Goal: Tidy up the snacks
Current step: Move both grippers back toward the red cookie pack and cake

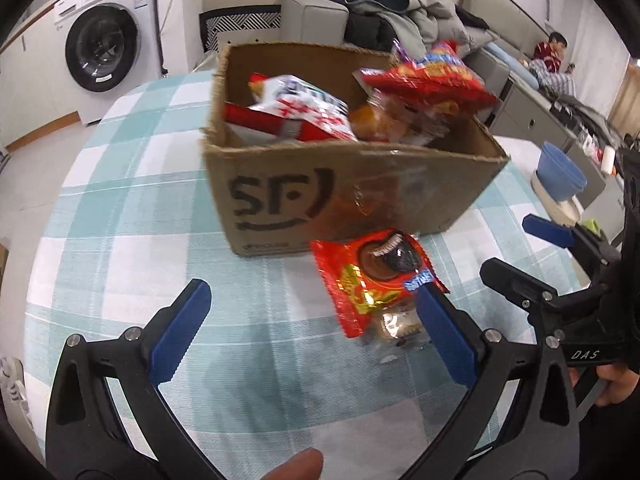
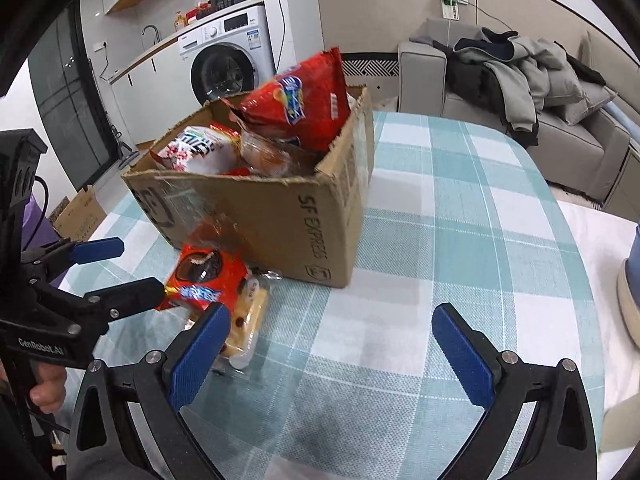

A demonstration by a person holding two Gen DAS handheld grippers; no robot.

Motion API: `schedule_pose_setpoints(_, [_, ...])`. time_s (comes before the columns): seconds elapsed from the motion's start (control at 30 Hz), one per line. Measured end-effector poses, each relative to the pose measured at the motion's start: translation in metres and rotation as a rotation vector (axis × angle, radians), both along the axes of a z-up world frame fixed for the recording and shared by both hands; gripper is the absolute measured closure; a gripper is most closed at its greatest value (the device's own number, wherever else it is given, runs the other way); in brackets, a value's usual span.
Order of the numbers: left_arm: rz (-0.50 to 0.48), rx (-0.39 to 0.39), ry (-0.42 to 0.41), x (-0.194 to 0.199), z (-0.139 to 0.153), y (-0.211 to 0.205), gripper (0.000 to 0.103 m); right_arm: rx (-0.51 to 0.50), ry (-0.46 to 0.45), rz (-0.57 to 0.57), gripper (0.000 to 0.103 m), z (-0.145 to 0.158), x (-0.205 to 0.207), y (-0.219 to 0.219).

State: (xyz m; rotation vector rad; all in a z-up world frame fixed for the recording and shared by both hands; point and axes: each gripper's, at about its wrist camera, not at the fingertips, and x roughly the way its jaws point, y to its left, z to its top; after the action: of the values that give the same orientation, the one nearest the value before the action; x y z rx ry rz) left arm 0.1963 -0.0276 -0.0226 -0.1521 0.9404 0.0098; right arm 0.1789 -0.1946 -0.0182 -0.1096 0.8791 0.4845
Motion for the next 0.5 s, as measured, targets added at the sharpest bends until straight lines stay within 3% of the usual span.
schedule_pose_setpoints(0.5, [-0.038, 0.006, 0.058, 0.036, -0.011, -0.048, 0.001, -0.032, 0.036, -0.081, 0.000, -0.011, 0.014, -0.030])
